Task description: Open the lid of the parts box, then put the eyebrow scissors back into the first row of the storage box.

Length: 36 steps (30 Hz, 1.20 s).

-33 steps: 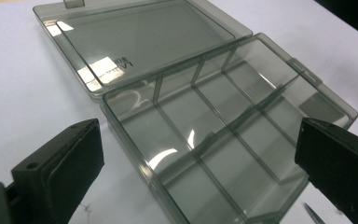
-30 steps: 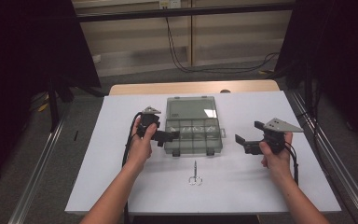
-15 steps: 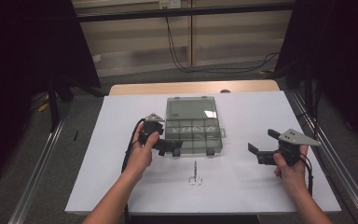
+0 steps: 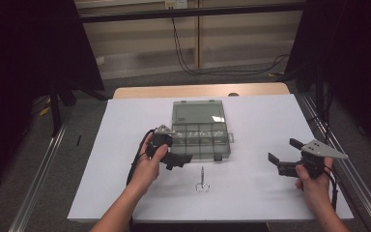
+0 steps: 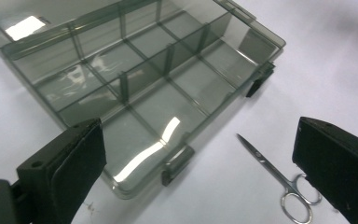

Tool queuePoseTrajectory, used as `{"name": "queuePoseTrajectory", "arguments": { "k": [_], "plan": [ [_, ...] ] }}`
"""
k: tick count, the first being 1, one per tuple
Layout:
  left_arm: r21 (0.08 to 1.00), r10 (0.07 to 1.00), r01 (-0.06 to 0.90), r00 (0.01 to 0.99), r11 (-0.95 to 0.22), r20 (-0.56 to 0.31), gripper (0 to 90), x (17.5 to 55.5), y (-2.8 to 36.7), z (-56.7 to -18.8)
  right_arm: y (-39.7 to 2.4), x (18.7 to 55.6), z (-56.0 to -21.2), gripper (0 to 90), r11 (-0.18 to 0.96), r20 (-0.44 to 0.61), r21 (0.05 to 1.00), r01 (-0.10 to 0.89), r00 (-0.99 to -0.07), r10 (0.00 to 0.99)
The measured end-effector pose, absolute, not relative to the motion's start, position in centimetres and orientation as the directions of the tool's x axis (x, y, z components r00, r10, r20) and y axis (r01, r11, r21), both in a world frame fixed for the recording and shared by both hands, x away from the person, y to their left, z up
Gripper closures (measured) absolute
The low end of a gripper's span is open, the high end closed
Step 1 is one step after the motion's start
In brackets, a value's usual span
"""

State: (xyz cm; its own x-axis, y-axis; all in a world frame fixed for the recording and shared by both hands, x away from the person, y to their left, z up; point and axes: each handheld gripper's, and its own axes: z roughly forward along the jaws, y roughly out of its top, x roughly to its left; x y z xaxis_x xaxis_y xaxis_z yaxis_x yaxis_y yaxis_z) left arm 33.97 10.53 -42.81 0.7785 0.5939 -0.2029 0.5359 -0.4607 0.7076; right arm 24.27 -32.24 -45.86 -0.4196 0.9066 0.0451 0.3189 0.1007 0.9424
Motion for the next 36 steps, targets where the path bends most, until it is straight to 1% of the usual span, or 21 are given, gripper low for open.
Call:
{"name": "queuePoseTrajectory", "arguments": {
  "k": [8, 13, 16, 20, 26, 33, 36],
  "plan": [
    [0.699, 0.569, 0.530, 0.794, -0.480, -0.211, 2.6, 33.1, 9.3, -42.9, -33.2, 23.7, -46.1, 1.3, 0.084, 0.053, 0.949, 0.303, -0.417, 0.908],
    [0.683, 0.543, 0.545, 0.801, -0.487, -0.252, 2.1, 32.5, 8.9, -43.0, -33.4, 23.6, -46.1, 1.6, 0.087, 0.045, 0.954, 0.286, -0.424, 0.904],
    [0.693, 0.534, 0.541, 0.804, -0.478, -0.260, 1.6, 32.0, 8.6, -43.2, -33.6, 23.4, -46.1, 1.6, 0.085, 0.045, 0.955, 0.283, -0.425, 0.904],
    [0.679, 0.525, 0.548, 0.807, -0.489, -0.273, 1.7, 31.6, 8.2, -43.4, -33.9, 23.4, -46.3, 1.8, 0.074, 0.055, 0.955, 0.286, -0.420, 0.906],
    [0.662, 0.519, 0.549, 0.810, -0.510, -0.273, 4.4, 30.6, 7.3, -44.2, -34.2, 23.3, -46.5, 2.3, 0.060, 0.067, 0.957, 0.285, -0.416, 0.907],
    [0.650, 0.517, 0.549, 0.813, -0.525, -0.270, 6.5, 29.6, 6.2, -44.8, -33.8, 23.2, -46.8, 2.6, 0.076, 0.059, 0.955, 0.287, -0.434, 0.899],
    [0.651, 0.525, 0.551, 0.809, -0.521, -0.264, 8.8, 29.3, 5.8, -45.0, -33.5, 23.1, -46.9, 2.7, 0.090, 0.050, 0.954, 0.287, -0.444, 0.894]
  ]
}}
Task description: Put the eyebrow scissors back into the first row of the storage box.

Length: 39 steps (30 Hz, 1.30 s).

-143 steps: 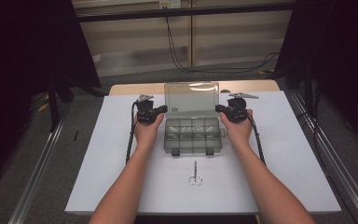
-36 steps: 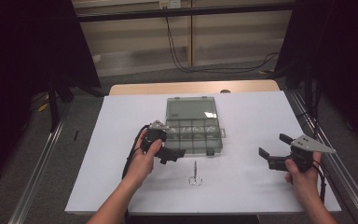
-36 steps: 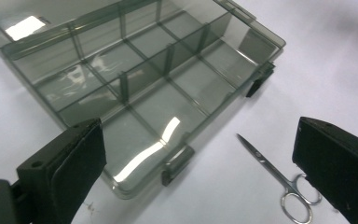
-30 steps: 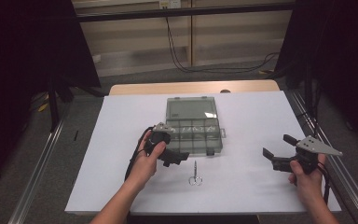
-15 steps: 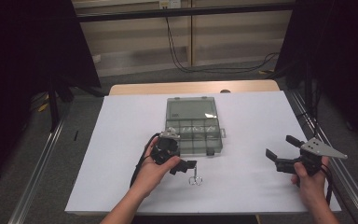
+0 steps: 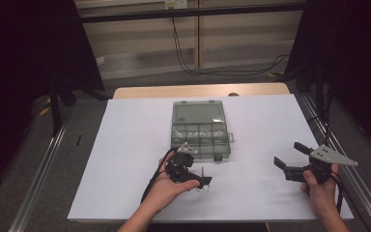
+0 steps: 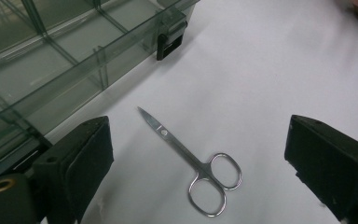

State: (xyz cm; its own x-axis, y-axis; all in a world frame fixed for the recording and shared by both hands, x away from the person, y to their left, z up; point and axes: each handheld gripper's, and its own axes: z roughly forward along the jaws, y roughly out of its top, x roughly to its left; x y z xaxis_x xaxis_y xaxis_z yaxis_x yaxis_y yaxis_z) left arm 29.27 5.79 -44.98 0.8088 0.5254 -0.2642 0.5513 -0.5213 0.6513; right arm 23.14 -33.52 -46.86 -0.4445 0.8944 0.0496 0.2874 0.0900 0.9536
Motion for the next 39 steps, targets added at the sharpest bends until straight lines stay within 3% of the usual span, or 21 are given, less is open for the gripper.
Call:
{"name": "queuePoseTrajectory", "arguments": {
  "k": [16, 21, 32, 39],
  "plan": [
    [0.643, 0.568, 0.574, 0.784, -0.507, -0.252, 21.6, 28.7, 6.0, -45.7, -33.1, 23.2, -47.4, 3.1, 0.112, 0.036, 0.952, 0.285, -0.468, 0.883],
    [0.607, 0.570, 0.616, 0.764, -0.502, -0.303, 28.3, 28.6, 5.8, -46.0, -33.3, 23.3, -47.5, 3.3, 0.085, 0.063, 0.953, 0.292, -0.463, 0.884],
    [0.573, 0.598, 0.605, 0.767, -0.553, -0.232, 44.6, 28.2, 4.8, -46.4, -33.2, 23.3, -47.6, 3.4, 0.088, 0.060, 0.953, 0.291, -0.464, 0.884],
    [0.576, 0.615, 0.602, 0.761, -0.553, -0.205, 49.5, 28.0, 4.5, -46.4, -33.2, 23.3, -47.6, 3.4, 0.092, 0.055, 0.953, 0.288, -0.466, 0.883]
  ]
}}
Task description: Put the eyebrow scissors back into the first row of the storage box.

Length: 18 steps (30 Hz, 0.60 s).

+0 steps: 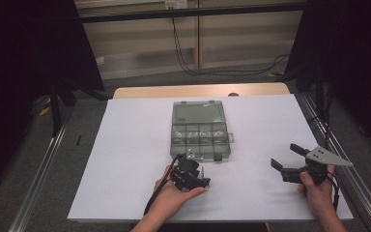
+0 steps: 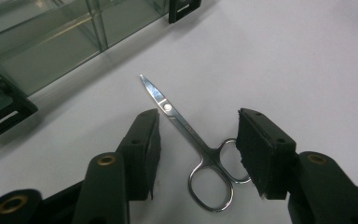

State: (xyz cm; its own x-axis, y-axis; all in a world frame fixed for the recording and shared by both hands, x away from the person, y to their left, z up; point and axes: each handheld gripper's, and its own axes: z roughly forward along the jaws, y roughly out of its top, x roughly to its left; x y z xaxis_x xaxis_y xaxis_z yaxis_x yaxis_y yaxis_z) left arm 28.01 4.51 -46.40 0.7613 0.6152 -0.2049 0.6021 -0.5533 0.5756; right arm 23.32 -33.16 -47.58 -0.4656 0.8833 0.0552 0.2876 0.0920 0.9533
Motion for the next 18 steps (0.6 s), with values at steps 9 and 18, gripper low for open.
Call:
{"name": "queuePoseTrajectory", "arguments": {
  "k": [9, 18],
  "plan": [
    [0.571, 0.651, 0.601, 0.745, -0.559, -0.148, 53.2, 27.7, 3.4, -46.3, -33.1, 23.3, -47.6, 3.4, 0.095, 0.052, 0.952, 0.289, -0.460, 0.886],
    [0.558, 0.651, 0.564, 0.757, -0.609, -0.054, 67.3, 27.4, 3.0, -46.3, -33.2, 23.3, -47.6, 3.4, 0.090, 0.056, 0.952, 0.294, -0.454, 0.889]
  ]
}}
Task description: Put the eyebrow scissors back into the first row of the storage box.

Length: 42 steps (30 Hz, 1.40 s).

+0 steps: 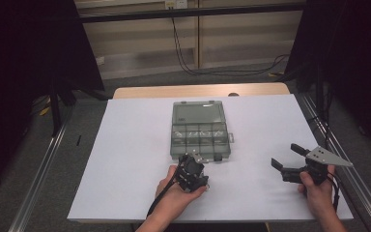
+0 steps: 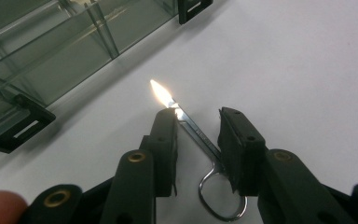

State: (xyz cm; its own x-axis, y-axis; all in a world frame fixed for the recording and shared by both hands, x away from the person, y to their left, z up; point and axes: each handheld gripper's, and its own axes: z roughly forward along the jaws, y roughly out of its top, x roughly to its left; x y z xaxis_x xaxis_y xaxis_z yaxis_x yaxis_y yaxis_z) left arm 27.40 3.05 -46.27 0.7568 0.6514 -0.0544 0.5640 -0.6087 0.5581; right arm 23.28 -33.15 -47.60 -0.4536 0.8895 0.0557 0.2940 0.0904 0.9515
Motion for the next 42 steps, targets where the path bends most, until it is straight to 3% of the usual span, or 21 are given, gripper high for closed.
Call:
{"name": "queuePoseTrajectory", "arguments": {
  "k": [5, 12, 20, 34, 37, 42],
  "plan": [
    [0.551, 0.648, 0.559, 0.761, -0.620, -0.043, 70.4, 27.4, 3.0, -46.2, -33.2, 23.3, -47.6, 3.5, 0.092, 0.051, 0.952, 0.292, -0.449, 0.892],
    [0.568, 0.644, 0.558, 0.762, -0.605, -0.062, 84.9, 27.9, 3.6, -46.4, -33.2, 23.3, -47.6, 3.5, 0.088, 0.055, 0.952, 0.293, -0.448, 0.892],
    [0.556, 0.625, 0.563, 0.775, -0.612, -0.097, 85.3, 28.4, 3.7, -46.2, -33.2, 23.3, -47.6, 3.5, 0.078, 0.065, 0.952, 0.297, -0.442, 0.895],
    [0.540, 0.562, 0.503, 0.825, -0.675, -0.064, 88.1, 28.1, 3.2, -44.8, -33.3, 23.3, -47.6, 3.6, 0.073, 0.068, 0.952, 0.296, -0.442, 0.895],
    [0.500, 0.545, 0.481, 0.838, -0.720, -0.019, 89.9, 28.1, 2.6, -44.8, -33.4, 23.3, -47.6, 3.7, 0.068, 0.074, 0.952, 0.299, -0.439, 0.896],
    [0.487, 0.552, 0.502, 0.833, -0.714, -0.049, 89.6, 28.6, 2.5, -44.9, -33.4, 23.2, -47.6, 3.7, 0.074, 0.067, 0.952, 0.297, -0.439, 0.896]
  ]
}}
